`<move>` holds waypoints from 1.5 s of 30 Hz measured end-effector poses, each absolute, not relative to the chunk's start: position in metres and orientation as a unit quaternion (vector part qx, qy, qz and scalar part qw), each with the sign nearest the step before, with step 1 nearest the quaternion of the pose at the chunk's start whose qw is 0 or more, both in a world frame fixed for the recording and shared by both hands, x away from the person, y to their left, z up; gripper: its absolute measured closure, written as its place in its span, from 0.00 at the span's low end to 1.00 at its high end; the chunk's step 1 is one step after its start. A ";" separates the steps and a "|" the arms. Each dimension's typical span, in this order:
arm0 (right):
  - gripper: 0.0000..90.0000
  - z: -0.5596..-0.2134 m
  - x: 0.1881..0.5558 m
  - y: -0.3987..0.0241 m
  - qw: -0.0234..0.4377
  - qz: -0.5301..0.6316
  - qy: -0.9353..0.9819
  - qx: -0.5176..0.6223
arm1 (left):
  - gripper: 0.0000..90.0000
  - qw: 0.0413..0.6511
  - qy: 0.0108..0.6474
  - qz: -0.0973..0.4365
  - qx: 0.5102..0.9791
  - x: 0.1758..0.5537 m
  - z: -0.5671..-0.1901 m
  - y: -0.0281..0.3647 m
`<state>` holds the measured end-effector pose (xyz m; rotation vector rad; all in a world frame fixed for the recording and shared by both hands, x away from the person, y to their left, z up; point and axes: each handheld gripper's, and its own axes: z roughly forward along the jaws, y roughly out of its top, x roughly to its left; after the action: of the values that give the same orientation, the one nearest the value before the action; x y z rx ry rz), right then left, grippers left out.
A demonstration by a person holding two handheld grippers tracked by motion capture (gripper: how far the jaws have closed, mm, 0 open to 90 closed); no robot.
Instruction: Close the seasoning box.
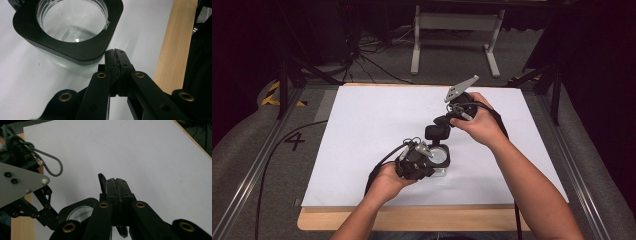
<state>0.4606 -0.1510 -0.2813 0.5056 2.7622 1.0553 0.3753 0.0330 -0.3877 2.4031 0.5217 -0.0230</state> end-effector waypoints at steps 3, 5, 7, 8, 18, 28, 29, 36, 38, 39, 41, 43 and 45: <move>1.00 -0.281 0.452 -0.151 0.066 0.348 0.922 0.157 | 1.00 0.333 0.200 -0.010 0.921 0.375 -0.388 0.032; 1.00 -0.281 0.449 -0.151 0.065 0.346 0.923 0.155 | 1.00 0.334 0.199 -0.012 0.921 0.374 -0.387 0.032; 1.00 -0.283 0.441 -0.151 0.061 0.343 0.926 0.147 | 1.00 0.333 0.191 -0.017 0.923 0.373 -0.386 0.031; 1.00 -0.284 0.439 -0.151 0.060 0.342 0.927 0.144 | 1.00 0.334 0.190 -0.017 0.923 0.373 -0.386 0.031; 1.00 -0.294 0.421 -0.153 0.051 0.336 0.931 0.133 | 1.00 0.357 0.180 -0.014 0.917 0.368 -0.366 0.047; 1.00 -0.315 0.407 -0.154 0.037 0.328 0.936 0.124 | 0.99 0.388 0.208 -0.003 0.898 0.371 -0.354 0.074; 1.00 -0.318 0.406 -0.153 0.036 0.327 0.936 0.124 | 0.99 0.386 0.210 -0.002 0.898 0.371 -0.352 0.076; 1.00 -0.332 0.402 -0.151 0.029 0.316 0.940 0.122 | 0.99 0.393 0.223 0.002 0.892 0.373 -0.351 0.083; 1.00 -0.337 0.402 -0.150 0.029 0.309 0.943 0.123 | 0.99 0.394 0.224 0.003 0.892 0.373 -0.351 0.085; 1.00 -0.339 0.403 -0.150 0.033 0.303 0.944 0.123 | 0.99 0.393 0.223 0.004 0.892 0.373 -0.351 0.085; 1.00 -0.341 0.403 -0.150 0.032 0.304 0.944 0.126 | 0.99 0.395 0.223 0.004 0.891 0.373 -0.351 0.086; 1.00 -0.342 0.404 -0.151 0.030 0.307 0.943 0.126 | 0.98 0.393 0.224 0.004 0.892 0.374 -0.351 0.087; 1.00 -0.342 0.404 -0.152 0.030 0.309 0.942 0.129 | 0.98 0.394 0.227 0.003 0.891 0.374 -0.351 0.087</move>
<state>0.4036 -0.1515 -0.3421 0.3961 2.9032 0.9513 0.3742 0.0872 -0.3511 2.2592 0.5748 0.0087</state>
